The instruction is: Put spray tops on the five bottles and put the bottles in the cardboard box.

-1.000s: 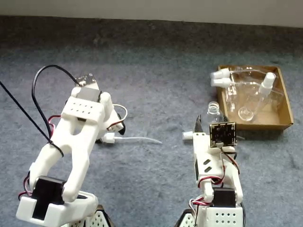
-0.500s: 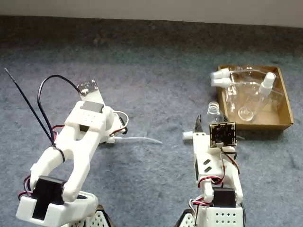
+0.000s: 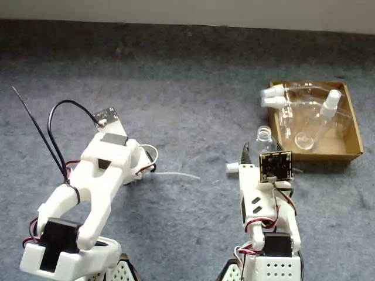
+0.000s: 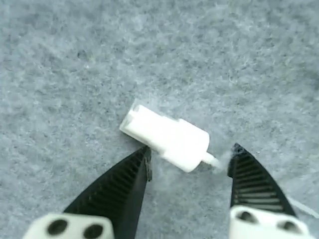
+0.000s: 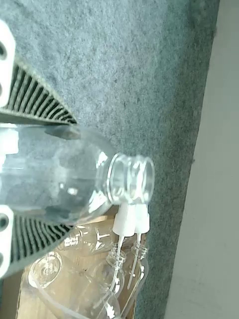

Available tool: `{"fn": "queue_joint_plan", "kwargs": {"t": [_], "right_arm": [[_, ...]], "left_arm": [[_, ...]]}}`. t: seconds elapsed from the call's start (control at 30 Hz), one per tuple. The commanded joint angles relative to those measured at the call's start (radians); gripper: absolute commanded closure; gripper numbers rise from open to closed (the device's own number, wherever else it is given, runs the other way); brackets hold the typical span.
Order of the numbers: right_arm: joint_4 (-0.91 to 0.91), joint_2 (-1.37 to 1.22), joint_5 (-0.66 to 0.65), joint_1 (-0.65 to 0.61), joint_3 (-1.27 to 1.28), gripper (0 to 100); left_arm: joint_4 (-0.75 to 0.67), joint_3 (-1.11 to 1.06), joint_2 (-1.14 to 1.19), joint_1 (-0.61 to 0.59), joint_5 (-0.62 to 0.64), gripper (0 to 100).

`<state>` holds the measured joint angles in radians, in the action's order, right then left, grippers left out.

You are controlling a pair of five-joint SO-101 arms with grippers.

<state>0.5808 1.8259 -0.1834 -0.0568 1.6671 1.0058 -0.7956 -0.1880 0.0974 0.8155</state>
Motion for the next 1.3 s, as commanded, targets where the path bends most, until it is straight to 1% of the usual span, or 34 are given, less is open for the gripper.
{"fn": "queue_joint_plan", "kwargs": {"t": [0.0, 0.07, 0.17, 0.3, 0.47, 0.83, 0.93, 1.1, 1.27], "right_arm": [[-0.027, 0.013, 0.000, 0.004, 0.051, 86.4], [-0.027, 0.013, 0.000, 0.004, 0.051, 86.4], [-0.027, 0.013, 0.000, 0.004, 0.051, 86.4], [-0.027, 0.013, 0.000, 0.004, 0.051, 86.4], [-0.027, 0.013, 0.000, 0.004, 0.051, 86.4], [-0.027, 0.013, 0.000, 0.004, 0.051, 86.4], [-0.027, 0.013, 0.000, 0.004, 0.051, 86.4], [-0.027, 0.013, 0.000, 0.004, 0.051, 86.4], [-0.027, 0.013, 0.000, 0.004, 0.051, 86.4]], "left_arm": [[-0.098, -0.018, -0.028, -0.010, 0.008, 77], [-0.124, -0.027, -0.028, -0.008, 0.008, 77], [-0.127, -0.030, -0.028, -0.010, 0.009, 78], [-0.129, -0.024, -0.028, -0.012, 0.055, 78], [-0.161, -0.027, -0.028, -0.012, 0.054, 78], [-0.160, -0.030, -0.025, -0.012, 0.057, 78], [-0.163, -0.024, 0.031, -0.013, 0.068, 78], [-0.160, 0.044, 0.185, -0.016, 0.153, 78], [-0.160, 0.119, 0.308, -0.058, 0.230, 78]]}}
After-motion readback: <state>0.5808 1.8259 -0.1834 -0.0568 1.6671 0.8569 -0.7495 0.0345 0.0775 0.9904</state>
